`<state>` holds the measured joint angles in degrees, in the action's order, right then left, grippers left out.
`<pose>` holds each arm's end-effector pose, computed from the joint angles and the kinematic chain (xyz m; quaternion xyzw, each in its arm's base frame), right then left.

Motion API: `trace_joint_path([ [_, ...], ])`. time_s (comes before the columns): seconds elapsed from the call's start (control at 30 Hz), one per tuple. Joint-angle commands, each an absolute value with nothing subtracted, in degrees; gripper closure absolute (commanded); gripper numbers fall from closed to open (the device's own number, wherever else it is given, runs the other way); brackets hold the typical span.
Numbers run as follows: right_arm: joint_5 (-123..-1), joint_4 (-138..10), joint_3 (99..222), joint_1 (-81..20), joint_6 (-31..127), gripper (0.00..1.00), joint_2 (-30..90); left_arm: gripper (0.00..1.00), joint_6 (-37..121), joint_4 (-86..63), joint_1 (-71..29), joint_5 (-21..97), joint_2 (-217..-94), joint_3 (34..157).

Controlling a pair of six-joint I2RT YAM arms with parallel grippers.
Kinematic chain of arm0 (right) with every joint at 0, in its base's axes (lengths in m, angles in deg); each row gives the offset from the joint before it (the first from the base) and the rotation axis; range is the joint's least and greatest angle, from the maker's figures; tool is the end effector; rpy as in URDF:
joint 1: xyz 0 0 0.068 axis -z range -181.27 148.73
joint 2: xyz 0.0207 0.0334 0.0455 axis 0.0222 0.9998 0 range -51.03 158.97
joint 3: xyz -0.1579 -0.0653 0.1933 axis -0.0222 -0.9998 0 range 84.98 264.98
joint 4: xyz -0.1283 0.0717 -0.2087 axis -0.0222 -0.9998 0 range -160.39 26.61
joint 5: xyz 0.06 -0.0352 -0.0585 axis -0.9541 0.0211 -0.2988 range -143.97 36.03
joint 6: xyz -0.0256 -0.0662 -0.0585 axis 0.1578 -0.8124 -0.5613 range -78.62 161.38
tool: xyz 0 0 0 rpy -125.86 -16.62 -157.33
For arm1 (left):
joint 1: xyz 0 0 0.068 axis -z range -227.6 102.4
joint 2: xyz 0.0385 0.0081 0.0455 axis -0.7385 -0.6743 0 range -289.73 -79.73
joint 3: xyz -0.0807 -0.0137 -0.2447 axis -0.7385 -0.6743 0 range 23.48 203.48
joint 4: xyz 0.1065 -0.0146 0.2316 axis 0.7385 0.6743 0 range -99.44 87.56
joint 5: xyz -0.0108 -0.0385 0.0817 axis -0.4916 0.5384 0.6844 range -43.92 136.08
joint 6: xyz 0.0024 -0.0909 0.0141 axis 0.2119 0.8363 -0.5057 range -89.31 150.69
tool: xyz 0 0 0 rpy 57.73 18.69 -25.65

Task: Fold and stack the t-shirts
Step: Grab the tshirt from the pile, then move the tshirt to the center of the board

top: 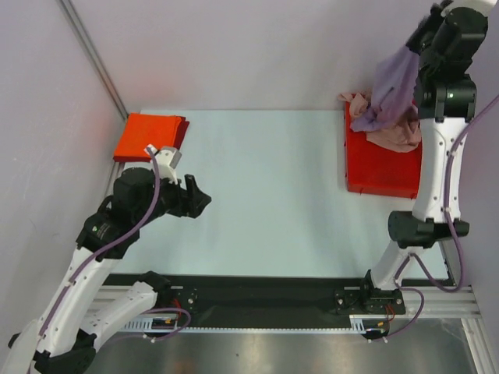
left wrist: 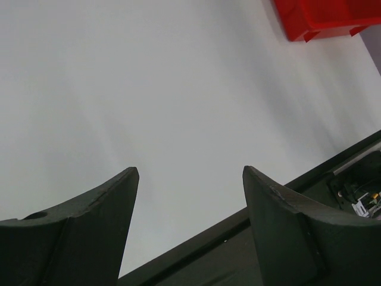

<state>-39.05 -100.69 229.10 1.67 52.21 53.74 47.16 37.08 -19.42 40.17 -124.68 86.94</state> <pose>0.3817 -0.0408 0.5570 0.1753 0.6723 -0.0409 0.7181 0.1625 -0.0968 0.3484 0.1138 0.8489 -0.2362 0.4589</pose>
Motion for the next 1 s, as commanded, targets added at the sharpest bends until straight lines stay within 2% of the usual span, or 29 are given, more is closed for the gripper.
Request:
trace_joint_path([
  [0.0,-39.8,-81.8,231.7,-7.8,46.4,1.0,46.2,0.23,47.3,36.9,-19.0,42.0,-121.0,90.2],
  [0.17,-37.5,-68.4,234.7,-21.0,37.4,1.0,39.8,0.23,49.8,37.0,-19.0,43.1,-116.7,90.2],
  [0.3,-38.1,-60.5,235.3,-27.3,34.3,1.0,36.5,0.23,50.8,37.0,-19.0,43.6,-114.0,91.2],
  [0.47,-40.7,-60.6,234.8,-29.0,38.9,1.0,32.5,0.24,52.7,38.3,-19.0,45.3,-111.5,94.0],
  [0.7,-45.9,-70.1,227.1,-28.9,48.7,1.0,31.3,0.24,53.4,42.2,-19.0,49.3,-109.4,99.8],
  [0.83,-50.2,-67.7,219.0,-30.7,56.7,1.0,33.4,0.23,53.0,45.5,-19.0,51.3,-109.6,102.3],
  [0.97,-50.4,-63.9,216.5,-36.6,57.0,1.0,40.4,0.23,53.8,47.2,-19.0,53.0,-108.5,103.1],
])
